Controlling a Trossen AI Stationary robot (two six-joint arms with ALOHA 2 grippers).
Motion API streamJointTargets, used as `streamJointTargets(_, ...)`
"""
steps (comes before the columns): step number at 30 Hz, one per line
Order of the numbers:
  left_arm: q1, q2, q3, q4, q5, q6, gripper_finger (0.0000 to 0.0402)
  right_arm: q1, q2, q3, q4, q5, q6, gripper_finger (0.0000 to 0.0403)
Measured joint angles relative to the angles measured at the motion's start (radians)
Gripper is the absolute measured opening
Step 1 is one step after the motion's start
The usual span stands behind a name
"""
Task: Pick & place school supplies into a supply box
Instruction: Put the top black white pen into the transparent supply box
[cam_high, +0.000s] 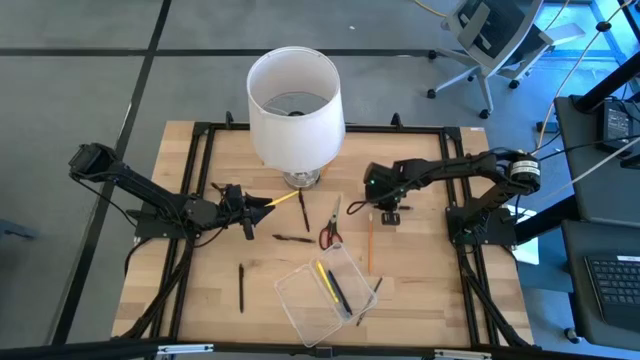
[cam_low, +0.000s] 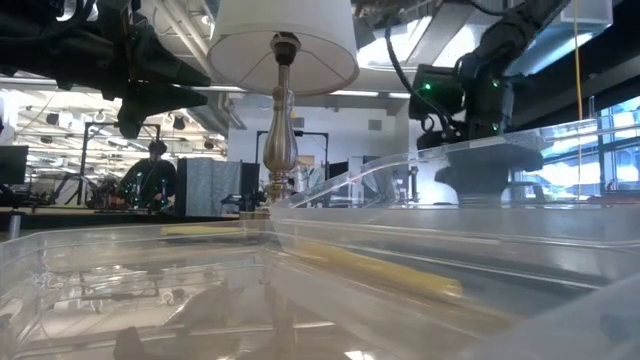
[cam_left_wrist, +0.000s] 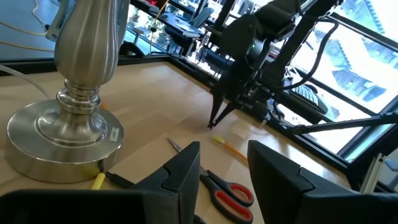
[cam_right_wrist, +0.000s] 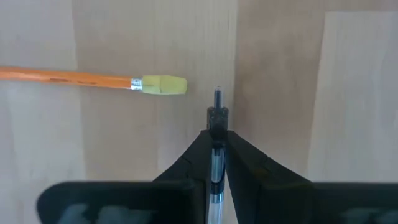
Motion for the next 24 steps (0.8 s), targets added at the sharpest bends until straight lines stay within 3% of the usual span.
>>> streamJointTargets(10,0.000,0.000,0.000,0.000,0.000,0.000,0.0127,0.000,-0.004,-0.051,0.098,-0.008,0.040,0.0048)
streamJointTargets(19,0.000,0.000,0.000,0.000,0.001,0.000,0.0127,0.000,-0.003,-0.119,0.166,-0.007,0.045,0.0111)
streamJointTargets(24,0.000,0.000,0.000,0.000,0.002,0.000,0.0127,0.001,-0.005,-0.118,0.112,0.007,0.047,0.0128)
